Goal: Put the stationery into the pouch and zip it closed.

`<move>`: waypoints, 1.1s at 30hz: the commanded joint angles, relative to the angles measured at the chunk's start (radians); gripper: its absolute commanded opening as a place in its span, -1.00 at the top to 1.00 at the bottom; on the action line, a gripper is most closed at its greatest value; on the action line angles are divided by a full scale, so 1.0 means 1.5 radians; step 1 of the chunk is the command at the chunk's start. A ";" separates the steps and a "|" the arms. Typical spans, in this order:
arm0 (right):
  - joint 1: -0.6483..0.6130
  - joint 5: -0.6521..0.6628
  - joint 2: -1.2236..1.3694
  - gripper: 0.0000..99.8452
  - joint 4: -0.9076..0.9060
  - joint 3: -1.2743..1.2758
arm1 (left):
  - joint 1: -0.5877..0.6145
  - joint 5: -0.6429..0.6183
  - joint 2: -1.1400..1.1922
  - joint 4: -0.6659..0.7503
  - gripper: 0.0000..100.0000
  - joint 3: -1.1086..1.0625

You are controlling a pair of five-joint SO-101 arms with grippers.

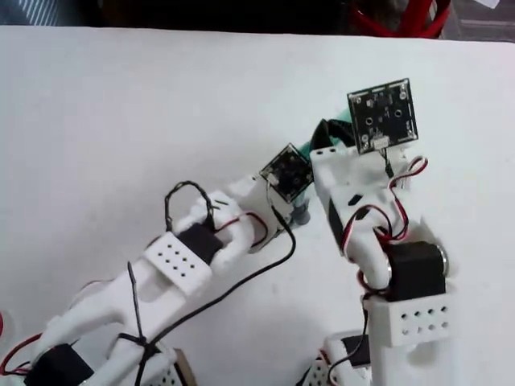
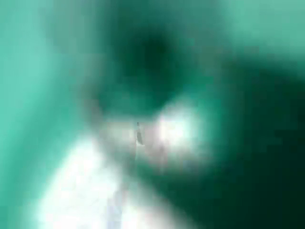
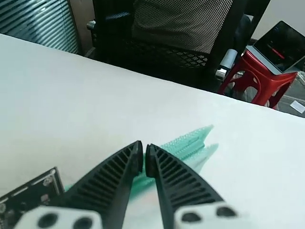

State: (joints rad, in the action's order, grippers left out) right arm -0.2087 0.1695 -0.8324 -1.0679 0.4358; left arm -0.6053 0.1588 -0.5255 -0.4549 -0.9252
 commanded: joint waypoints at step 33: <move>0.105 0.049 0.288 0.96 -0.121 -0.166 | 0.048 -0.098 -0.159 0.032 0.57 -0.039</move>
State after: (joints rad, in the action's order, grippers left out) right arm -0.0552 0.2325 -0.4503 -1.2198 0.1765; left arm -0.5439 0.0222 -0.6759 -0.4442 -0.9682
